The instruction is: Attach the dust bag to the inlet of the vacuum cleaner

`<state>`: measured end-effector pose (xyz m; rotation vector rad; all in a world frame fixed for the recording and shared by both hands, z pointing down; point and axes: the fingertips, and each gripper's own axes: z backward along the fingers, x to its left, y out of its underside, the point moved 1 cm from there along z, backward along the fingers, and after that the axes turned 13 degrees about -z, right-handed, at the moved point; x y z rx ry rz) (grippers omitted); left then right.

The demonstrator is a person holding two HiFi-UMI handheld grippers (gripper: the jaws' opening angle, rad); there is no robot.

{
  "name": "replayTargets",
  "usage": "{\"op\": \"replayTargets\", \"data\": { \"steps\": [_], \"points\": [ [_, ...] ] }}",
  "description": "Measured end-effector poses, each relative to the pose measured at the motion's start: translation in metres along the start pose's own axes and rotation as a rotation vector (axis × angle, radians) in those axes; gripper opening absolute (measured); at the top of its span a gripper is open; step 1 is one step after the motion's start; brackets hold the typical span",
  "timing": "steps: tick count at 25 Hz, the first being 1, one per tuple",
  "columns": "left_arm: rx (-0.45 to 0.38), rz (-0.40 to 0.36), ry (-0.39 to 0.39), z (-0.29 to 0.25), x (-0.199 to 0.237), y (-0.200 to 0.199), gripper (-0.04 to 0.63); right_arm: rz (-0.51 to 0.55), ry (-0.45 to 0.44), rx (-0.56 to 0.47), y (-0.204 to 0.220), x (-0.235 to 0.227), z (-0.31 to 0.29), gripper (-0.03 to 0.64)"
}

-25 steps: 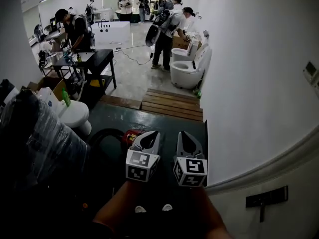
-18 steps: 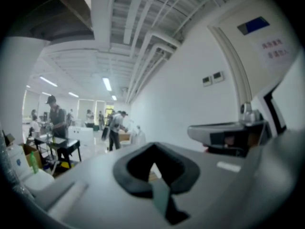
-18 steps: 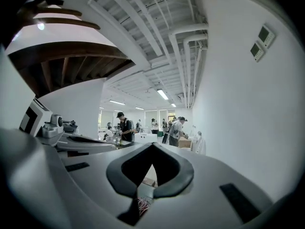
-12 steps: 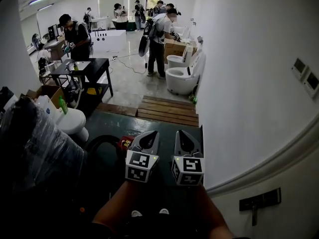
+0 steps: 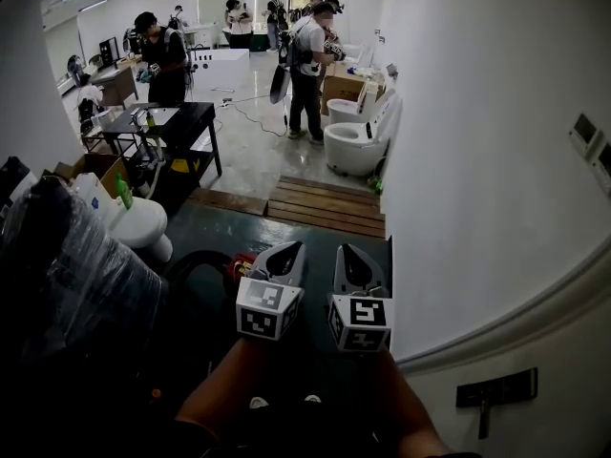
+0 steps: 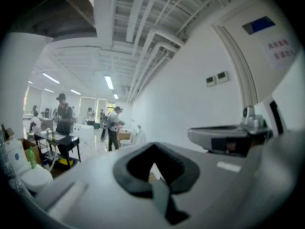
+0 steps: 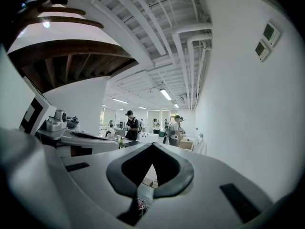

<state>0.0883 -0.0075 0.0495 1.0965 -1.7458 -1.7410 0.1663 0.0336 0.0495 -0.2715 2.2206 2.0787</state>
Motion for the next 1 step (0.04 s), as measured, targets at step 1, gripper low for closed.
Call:
{"op": "replayTargets", "data": {
  "steps": [1],
  "points": [
    [0.003, 0.01, 0.002, -0.0007, 0.0014, 0.0027, -0.002, 0.007, -0.007, -0.002, 0.0016, 0.0009, -0.0019, -0.003]
  ]
}}
